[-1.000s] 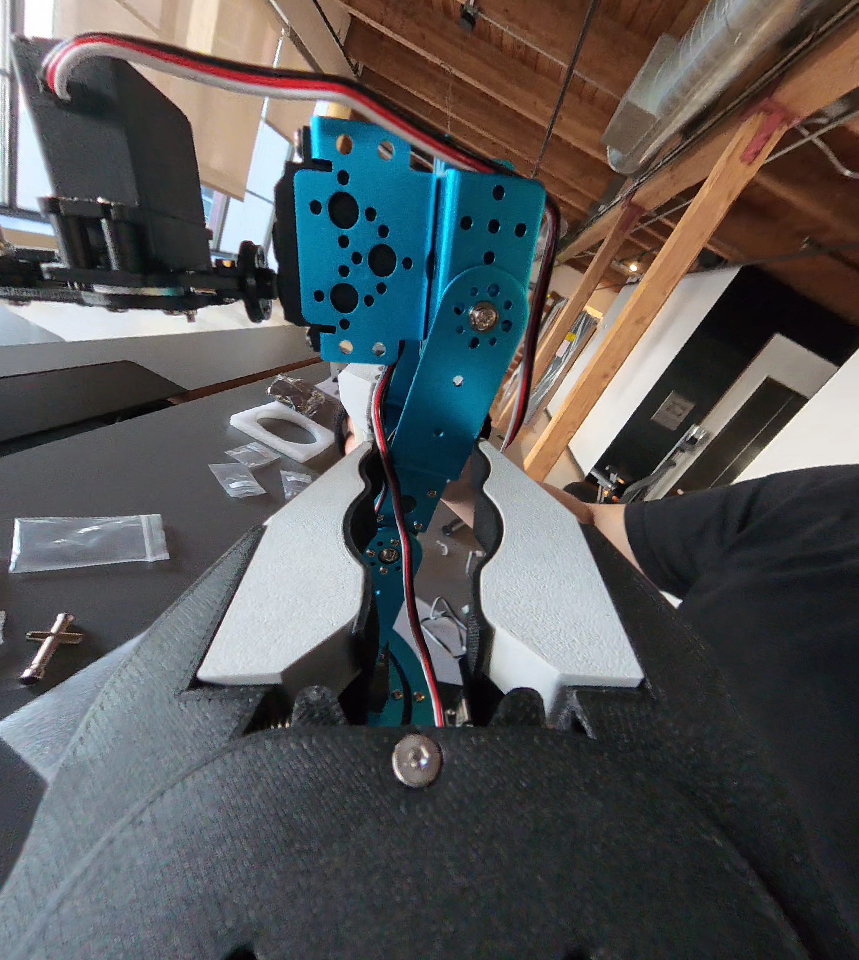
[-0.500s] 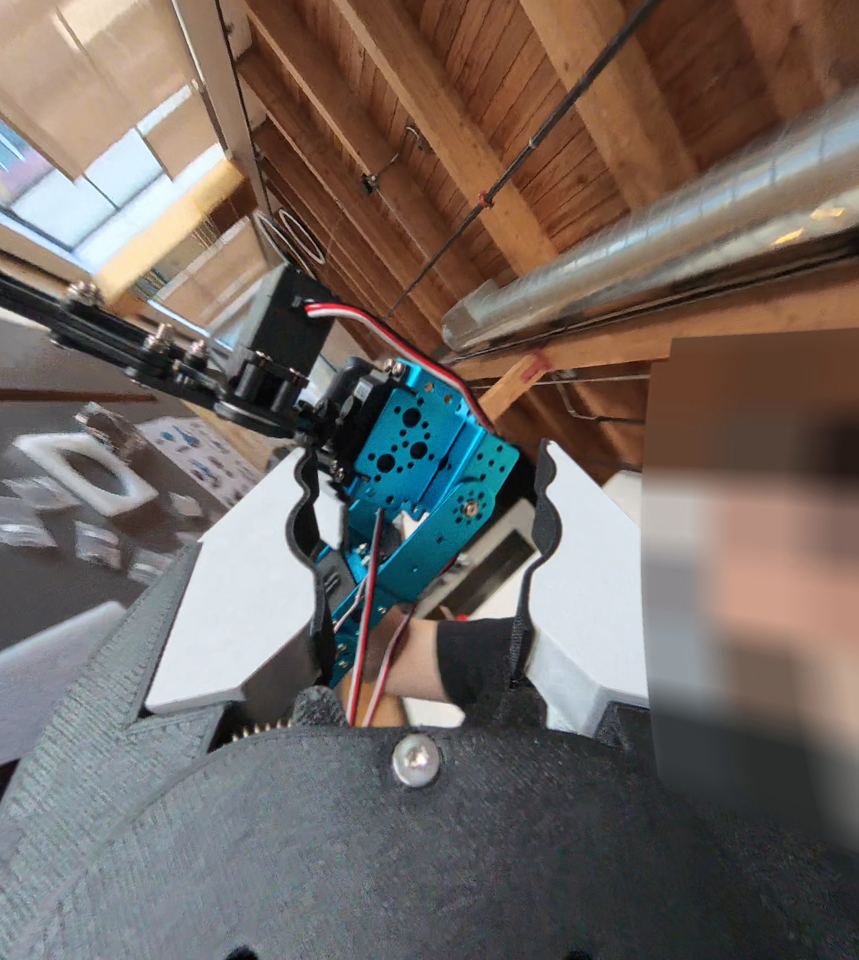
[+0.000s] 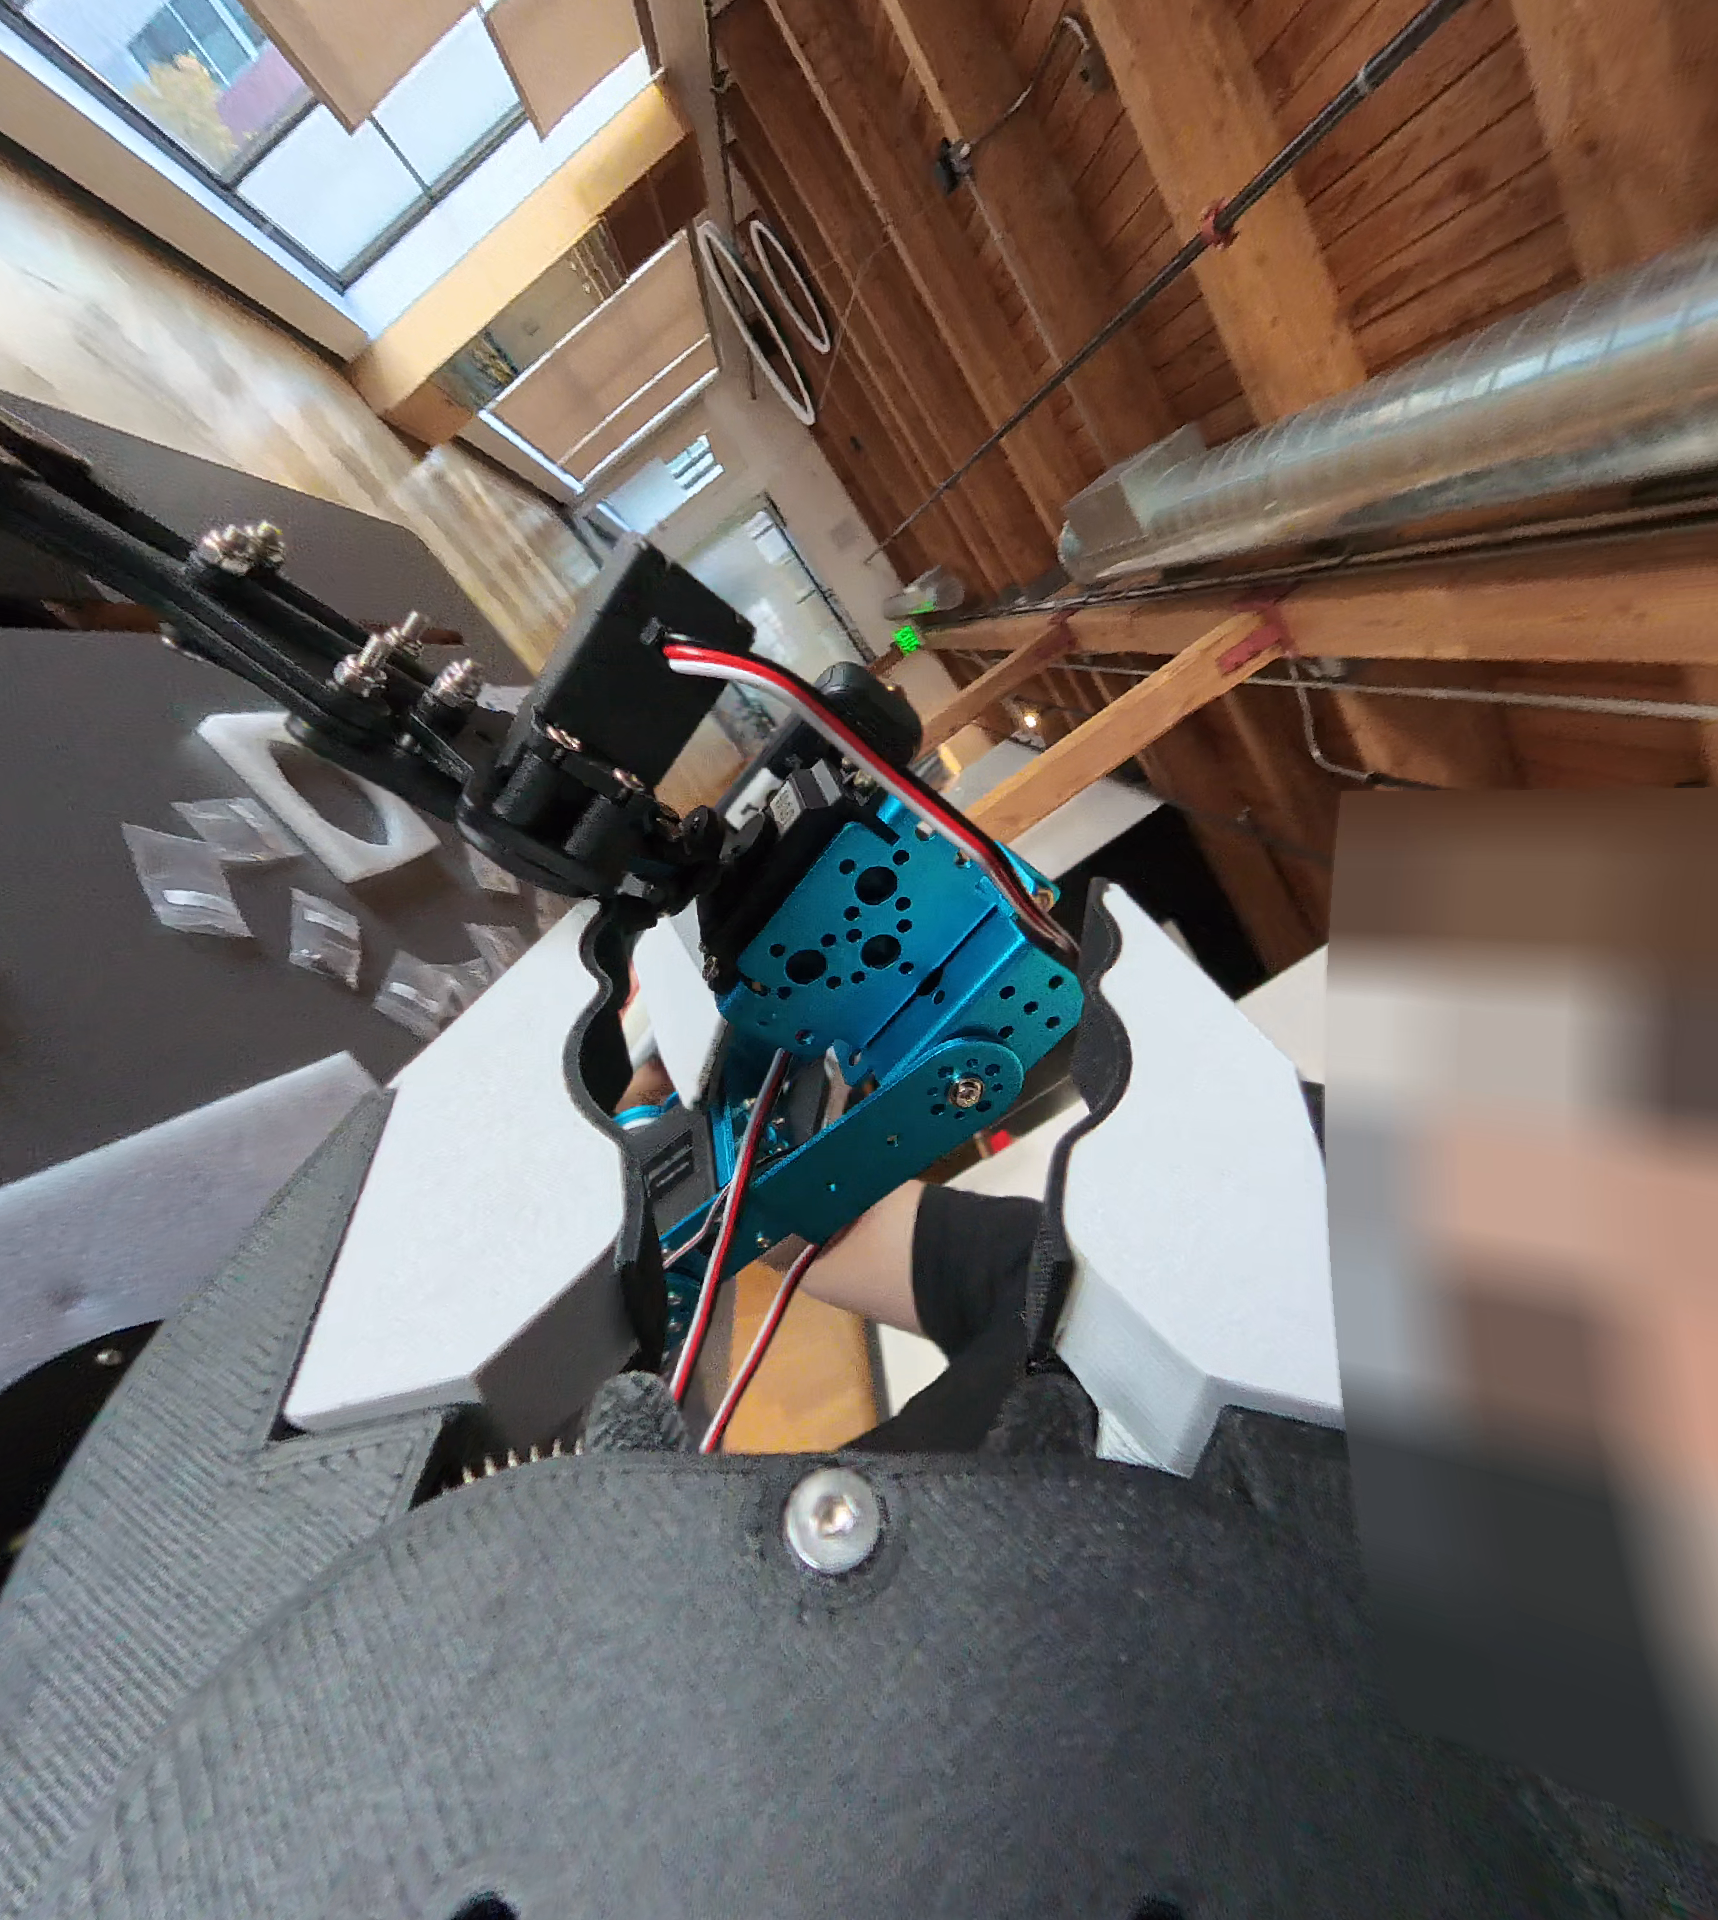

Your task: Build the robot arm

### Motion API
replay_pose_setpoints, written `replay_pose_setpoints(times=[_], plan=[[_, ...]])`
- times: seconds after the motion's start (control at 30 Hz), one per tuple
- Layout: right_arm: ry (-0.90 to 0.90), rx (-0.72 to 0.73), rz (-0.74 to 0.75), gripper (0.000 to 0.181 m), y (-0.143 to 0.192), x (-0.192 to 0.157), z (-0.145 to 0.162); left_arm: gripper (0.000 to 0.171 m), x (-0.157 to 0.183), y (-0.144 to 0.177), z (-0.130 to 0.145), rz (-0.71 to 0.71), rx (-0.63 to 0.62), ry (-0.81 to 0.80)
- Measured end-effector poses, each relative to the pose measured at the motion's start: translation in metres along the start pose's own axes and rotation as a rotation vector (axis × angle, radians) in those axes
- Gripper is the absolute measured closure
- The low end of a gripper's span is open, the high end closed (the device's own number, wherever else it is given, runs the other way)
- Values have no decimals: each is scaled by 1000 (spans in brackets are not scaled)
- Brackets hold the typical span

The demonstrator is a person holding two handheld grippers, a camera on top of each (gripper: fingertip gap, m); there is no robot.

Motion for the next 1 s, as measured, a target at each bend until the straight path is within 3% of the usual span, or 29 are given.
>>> replay_pose_setpoints(times=[0.2, 0.3, 0.53, 0.7, 0.83, 1.0], plan=[[-2, -21, 1, 155, -1, -2, 0, 94, 9, 1, -4, 6, 73, -109], [-9, -26, 0, 155, -1, -1, 0, 86, 19, -1, -7, -1, 83, -163], [-10, -21, -5, 155, -1, -1, 0, 83, 34, -7, -9, -138, 51, -332], [-23, -10, -13, 155, -2, 1, 0, 102, 20, -1, -12, -102, 86, -253], [-29, -3, -11, 155, -2, 1, 0, 106, 8, 3, -11, -8, 107, -147], [-31, 2, -10, 155, -1, 1, 0, 109, -5, 4, -5, -2, 77, -79]])
Point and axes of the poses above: each gripper's, where its closed fingertips meet, y back along the fingers, z out of its underside, x = y × z across the jaws, the point moved 6 cm from there along y, back along the fingers, and after that the axes turned 12 degrees about -x, right-handed, at the moved point
